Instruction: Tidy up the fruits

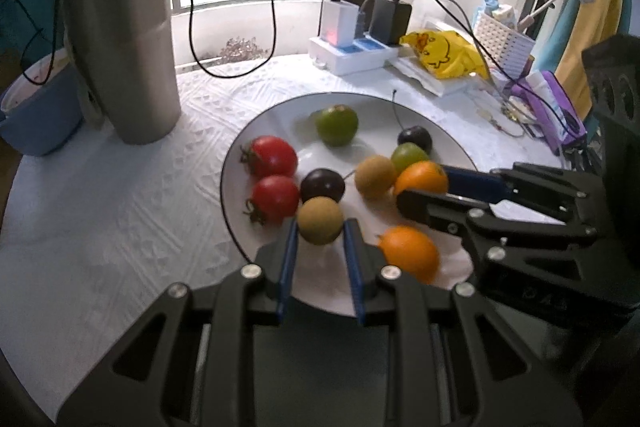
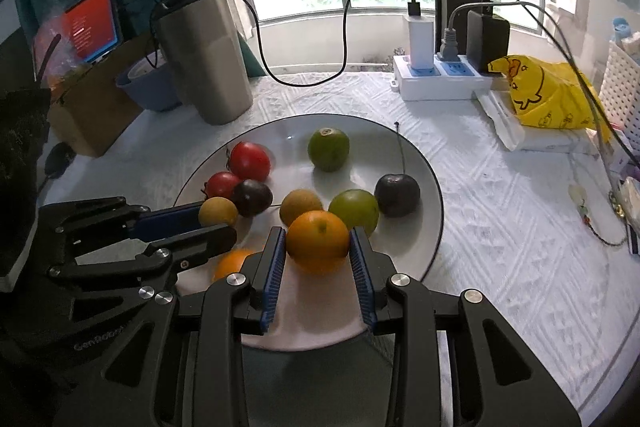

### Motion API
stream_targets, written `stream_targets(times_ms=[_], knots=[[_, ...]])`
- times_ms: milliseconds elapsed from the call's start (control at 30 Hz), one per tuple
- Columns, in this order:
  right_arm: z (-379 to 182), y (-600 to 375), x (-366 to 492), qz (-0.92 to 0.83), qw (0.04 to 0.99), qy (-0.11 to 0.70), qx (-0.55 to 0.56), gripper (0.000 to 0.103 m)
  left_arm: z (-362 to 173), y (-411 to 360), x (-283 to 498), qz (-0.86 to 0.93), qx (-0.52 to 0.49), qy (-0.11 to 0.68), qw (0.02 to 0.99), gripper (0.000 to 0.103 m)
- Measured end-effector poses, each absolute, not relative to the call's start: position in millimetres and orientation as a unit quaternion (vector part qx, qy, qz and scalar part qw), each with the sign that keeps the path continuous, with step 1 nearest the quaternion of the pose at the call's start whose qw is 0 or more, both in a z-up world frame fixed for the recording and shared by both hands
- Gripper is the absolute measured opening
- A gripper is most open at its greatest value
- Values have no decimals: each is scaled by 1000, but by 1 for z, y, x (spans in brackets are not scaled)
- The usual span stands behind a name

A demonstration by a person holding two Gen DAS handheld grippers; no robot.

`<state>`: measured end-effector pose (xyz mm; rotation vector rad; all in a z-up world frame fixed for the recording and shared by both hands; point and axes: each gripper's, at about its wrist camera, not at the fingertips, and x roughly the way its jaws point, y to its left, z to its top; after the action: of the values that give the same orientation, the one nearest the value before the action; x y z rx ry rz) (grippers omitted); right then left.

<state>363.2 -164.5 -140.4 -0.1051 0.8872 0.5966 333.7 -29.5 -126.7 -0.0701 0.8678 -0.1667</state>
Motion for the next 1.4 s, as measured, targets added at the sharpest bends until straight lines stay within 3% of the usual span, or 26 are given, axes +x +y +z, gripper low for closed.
stream_targets(times_ms=[767, 833, 933, 1400], knots=[[-124, -172, 340, 266, 871, 411, -44, 38, -102, -28, 300, -73, -42, 391, 917, 29], [-121, -173, 334, 265, 872, 409, -45, 38, -99, -27, 293, -72, -42, 388, 918, 30], [-116, -174, 324, 263, 874, 406, -46, 38, -96, -28, 284, -74, -46, 385, 919, 48], [-97, -178, 281, 261, 882, 388, -52, 38, -80, -27, 238, -70, -48, 365, 927, 49]])
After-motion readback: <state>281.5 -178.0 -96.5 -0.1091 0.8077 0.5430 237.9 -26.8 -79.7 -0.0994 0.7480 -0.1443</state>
